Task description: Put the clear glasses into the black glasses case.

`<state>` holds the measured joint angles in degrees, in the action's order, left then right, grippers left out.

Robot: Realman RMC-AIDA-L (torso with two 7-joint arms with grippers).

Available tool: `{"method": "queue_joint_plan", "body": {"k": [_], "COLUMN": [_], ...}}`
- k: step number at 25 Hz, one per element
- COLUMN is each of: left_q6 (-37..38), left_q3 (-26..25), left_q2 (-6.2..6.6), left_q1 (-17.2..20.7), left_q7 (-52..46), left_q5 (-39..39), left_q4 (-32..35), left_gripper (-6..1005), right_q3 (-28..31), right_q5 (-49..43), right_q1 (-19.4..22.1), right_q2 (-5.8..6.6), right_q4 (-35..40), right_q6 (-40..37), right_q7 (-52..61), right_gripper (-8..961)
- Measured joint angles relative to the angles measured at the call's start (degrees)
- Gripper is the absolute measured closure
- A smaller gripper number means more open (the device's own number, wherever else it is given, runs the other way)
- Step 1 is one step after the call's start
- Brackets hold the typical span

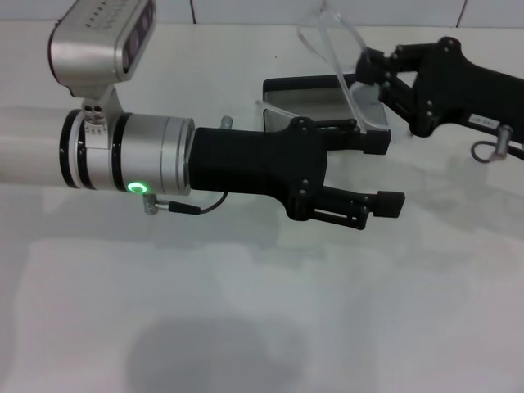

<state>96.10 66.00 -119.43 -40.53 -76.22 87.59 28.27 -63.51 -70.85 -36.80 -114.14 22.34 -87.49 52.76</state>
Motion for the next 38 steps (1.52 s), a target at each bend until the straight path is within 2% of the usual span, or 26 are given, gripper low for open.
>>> {"method": "queue_joint_plan", "body": {"k": [7,14,20,27,34,38], "left_q6": [0.1,1.0,3.6,3.7,3.7,4.5], "left_q3": [0.0,0.0,0.0,0.1,0.4,0.1], "left_q2": [0.17,0.25,0.26,0.15,0.04,-0.06], "left_q1": [0.2,0.2,2.0,2.4,2.6,2.7], "left_q7": [0.1,0.5,1.8,3.5,4.9,5.4], "left_q5": [-0.1,-0.3,-2.7,-2.8,-2.9,-3.9], "left_q4": [0.4,0.7,3.3,3.4,3.3,3.4], "left_gripper": [119,119,119,119,119,121], "right_q3": [-0.3,-0.3,-0.4,-0.3,-0.3,0.2], "right_q5": [-0.4,-1.9,-4.9,-7.6,-7.7,-8.0], "right_q1": [1.6,1.7,1.5,0.6,0.6,0.9], "right_q2": [0.27,1.88,2.30,2.35,2.15,2.00], "right_q4": [0.0,-0.4,-0.7,-0.9,-0.9,-0.9], "right_q6": [-0.7,-2.0,-2.9,-4.4,-7.8,-6.8], "right_q7": [0.2,7.4,13.9,20.1,21.5,21.5], "right_gripper": [871,869,867,865,863,862]}}
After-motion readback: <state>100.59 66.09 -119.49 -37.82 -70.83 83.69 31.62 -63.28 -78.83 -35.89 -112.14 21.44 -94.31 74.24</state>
